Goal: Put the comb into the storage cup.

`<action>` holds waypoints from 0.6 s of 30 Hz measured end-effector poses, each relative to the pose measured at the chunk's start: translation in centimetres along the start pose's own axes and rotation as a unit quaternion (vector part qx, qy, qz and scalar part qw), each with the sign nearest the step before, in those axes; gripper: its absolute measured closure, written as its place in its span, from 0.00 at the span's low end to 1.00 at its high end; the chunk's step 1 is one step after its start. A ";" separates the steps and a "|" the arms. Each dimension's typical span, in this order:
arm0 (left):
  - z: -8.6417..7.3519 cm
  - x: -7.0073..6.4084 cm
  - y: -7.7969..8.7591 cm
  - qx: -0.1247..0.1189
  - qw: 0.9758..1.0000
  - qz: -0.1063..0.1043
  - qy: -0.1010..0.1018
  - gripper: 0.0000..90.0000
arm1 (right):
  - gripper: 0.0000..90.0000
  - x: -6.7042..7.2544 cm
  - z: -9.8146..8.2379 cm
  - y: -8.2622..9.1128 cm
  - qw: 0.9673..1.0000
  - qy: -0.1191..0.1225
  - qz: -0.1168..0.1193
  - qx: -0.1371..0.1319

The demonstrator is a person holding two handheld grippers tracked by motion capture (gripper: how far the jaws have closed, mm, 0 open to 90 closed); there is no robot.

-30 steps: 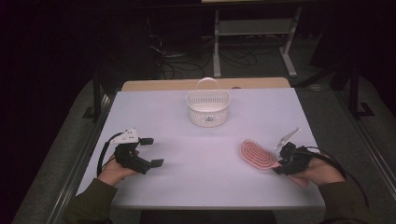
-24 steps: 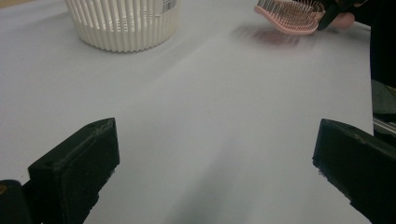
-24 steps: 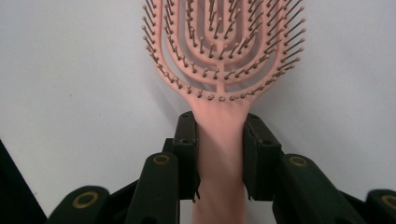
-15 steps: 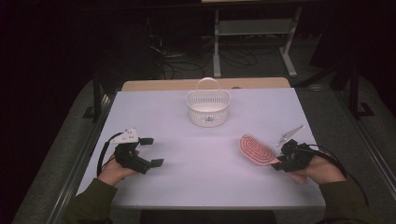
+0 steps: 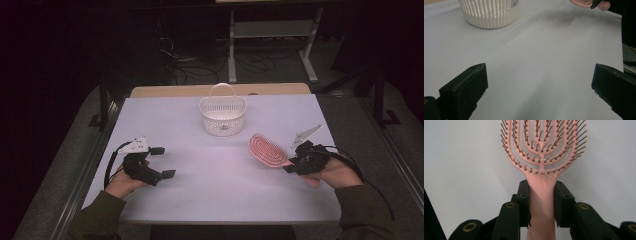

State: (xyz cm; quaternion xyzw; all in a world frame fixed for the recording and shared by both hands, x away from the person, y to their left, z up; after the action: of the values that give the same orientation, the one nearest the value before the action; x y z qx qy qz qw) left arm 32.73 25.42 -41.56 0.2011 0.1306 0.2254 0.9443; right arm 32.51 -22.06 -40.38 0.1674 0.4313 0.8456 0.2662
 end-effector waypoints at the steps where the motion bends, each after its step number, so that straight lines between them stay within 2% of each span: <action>1: 0.0 0.0 0.0 0.000 1.000 0.000 0.001 0.00 | 0.76 0.0 0.1 0.0 1.000 0.000 0.000 -0.002; 18: 0.1 -0.1 -0.1 0.000 1.000 -0.002 -0.001 0.00 | 0.76 0.1 1.9 -1.2 0.999 0.003 0.019 -0.041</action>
State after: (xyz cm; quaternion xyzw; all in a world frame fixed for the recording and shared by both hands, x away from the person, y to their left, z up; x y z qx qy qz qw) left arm 32.76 25.24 -41.53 0.2010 0.1304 0.2229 0.9449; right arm 33.83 -20.18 -40.27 0.1621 0.3939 0.8681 0.2551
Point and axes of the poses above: each handheld gripper's, and its own axes: y roughly backward along the jaws, z roughly out of its top, x roughly to its left, the point moved 2 cm from there along -y, roughly forward along the jaws, and after that the axes turned 5 degrees about -x, right-handed, at the moved point
